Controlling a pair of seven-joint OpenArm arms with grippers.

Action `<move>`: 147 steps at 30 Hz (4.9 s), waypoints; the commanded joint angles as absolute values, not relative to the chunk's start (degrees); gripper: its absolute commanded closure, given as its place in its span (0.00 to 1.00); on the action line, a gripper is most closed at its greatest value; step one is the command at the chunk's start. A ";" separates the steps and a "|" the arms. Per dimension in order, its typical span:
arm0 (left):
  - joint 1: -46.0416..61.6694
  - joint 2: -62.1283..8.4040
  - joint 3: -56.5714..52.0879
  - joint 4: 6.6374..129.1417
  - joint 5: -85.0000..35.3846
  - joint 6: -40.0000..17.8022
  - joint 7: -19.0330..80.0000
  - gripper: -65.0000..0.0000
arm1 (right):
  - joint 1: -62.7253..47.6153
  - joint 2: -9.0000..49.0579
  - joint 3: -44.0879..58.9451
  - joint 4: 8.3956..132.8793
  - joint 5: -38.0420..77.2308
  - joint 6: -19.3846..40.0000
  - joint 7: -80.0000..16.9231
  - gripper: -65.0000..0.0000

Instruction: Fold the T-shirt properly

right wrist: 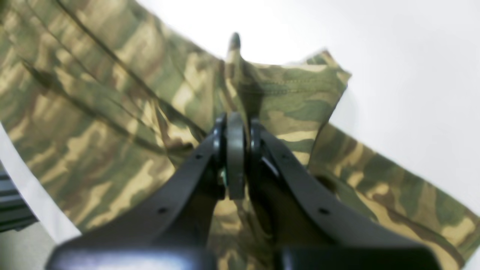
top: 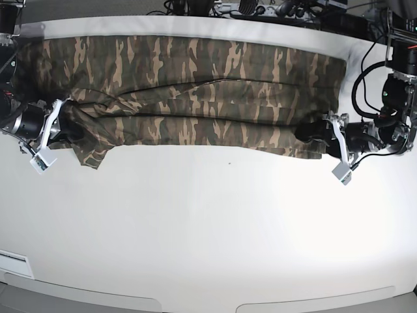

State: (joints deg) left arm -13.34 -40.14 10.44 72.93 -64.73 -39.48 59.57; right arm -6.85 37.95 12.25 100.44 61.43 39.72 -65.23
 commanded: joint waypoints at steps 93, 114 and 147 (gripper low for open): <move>-13.67 -40.95 10.39 73.08 -61.56 -39.16 58.85 0.45 | 3.20 38.72 12.73 72.58 48.45 40.00 -55.13 0.49; -13.67 -40.95 10.39 73.08 -61.54 -39.16 58.67 0.45 | 3.51 38.76 12.73 71.13 76.75 40.00 -73.36 0.77; -13.69 -40.97 10.37 73.08 -61.52 -39.16 58.43 0.45 | -8.73 40.16 12.82 115.18 85.00 40.00 -80.00 1.00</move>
State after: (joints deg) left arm -13.17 -40.05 10.48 72.93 -62.76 -39.51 56.93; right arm -9.23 38.96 12.19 114.43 83.83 39.99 -80.88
